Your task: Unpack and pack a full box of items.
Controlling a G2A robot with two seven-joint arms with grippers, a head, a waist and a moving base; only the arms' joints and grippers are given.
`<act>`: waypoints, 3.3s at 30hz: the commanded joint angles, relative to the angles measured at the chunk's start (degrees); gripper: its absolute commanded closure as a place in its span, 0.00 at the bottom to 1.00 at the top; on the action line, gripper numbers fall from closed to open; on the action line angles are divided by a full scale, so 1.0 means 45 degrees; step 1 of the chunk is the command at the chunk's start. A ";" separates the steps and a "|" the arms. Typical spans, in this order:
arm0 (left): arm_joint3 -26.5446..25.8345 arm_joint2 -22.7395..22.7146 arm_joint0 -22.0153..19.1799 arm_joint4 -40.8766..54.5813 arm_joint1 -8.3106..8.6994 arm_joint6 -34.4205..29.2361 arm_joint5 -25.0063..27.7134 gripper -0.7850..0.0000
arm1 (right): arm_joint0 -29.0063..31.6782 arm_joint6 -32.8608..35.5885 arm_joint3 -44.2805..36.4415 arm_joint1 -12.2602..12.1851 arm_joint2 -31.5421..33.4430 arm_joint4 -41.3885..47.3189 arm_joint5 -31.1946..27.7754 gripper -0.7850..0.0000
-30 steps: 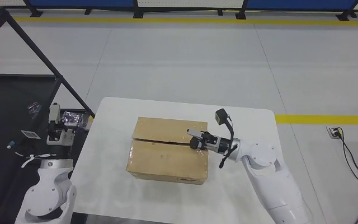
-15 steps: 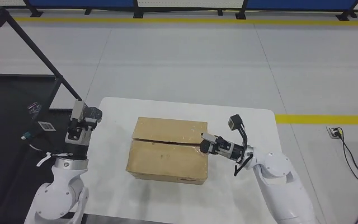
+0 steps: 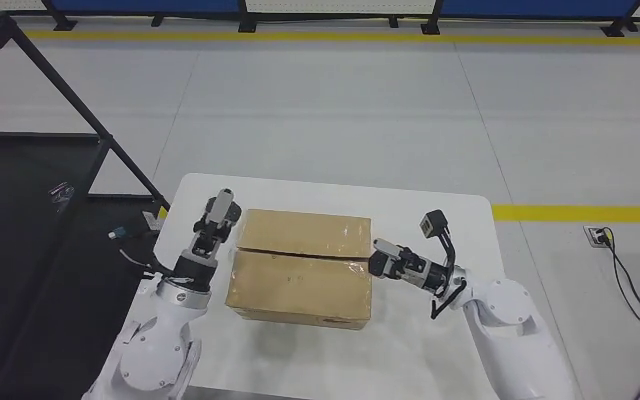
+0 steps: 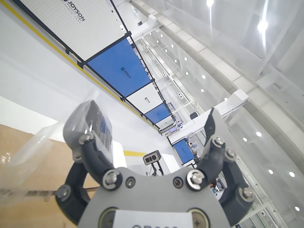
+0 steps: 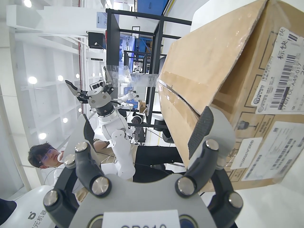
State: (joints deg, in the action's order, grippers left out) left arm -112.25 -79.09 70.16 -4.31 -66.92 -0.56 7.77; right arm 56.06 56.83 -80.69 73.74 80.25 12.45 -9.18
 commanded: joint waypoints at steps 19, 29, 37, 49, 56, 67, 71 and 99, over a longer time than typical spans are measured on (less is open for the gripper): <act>0.0719 0.2240 -0.0859 -0.1972 -0.0433 -0.0161 -0.0126 0.00 | 0.0721 -0.0284 -0.0173 -0.0330 0.0367 0.0491 -0.0268 0.00; 0.1017 0.3206 -0.1364 -0.2336 -0.0701 -0.0241 -0.0159 0.00 | 0.1390 -0.0307 -0.0186 -0.0527 0.0828 0.0910 -0.0710 0.00; 0.1494 0.3817 -0.1858 -0.2703 -0.0922 -0.0288 -0.0365 0.00 | 0.1695 -0.0215 -0.0132 -0.0672 0.1087 0.1165 -0.0941 0.00; 0.2777 0.4842 -0.2559 -0.3160 -0.1318 -0.0218 -0.0473 0.00 | 0.1806 -0.0007 0.0455 -0.0836 0.1224 0.1642 -0.1428 0.00; 0.3452 0.5472 -0.2873 -0.3483 -0.1579 -0.0005 -0.0298 0.00 | 0.2158 0.0049 0.0586 -0.0948 0.1449 0.1945 -0.1750 0.00; 0.4742 0.6285 -0.3333 -0.3897 -0.2042 0.0852 0.0184 0.00 | 0.2594 0.0141 0.0834 -0.1094 0.1658 0.2372 -0.2239 0.00; 0.5116 0.6586 -0.3571 -0.4005 -0.2249 0.1241 0.0268 0.00 | 0.2760 0.0139 0.0853 -0.1142 0.1717 0.2492 -0.2393 0.00; 0.6589 0.7732 -0.4182 -0.5253 -0.3396 0.2339 0.0226 0.00 | 0.3330 0.0226 0.0920 -0.1447 0.1872 0.2958 -0.2883 0.00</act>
State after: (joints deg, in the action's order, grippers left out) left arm -82.88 -44.50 51.54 -27.96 -81.97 9.83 8.96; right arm 70.94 57.86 -76.60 67.28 88.61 25.67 -22.04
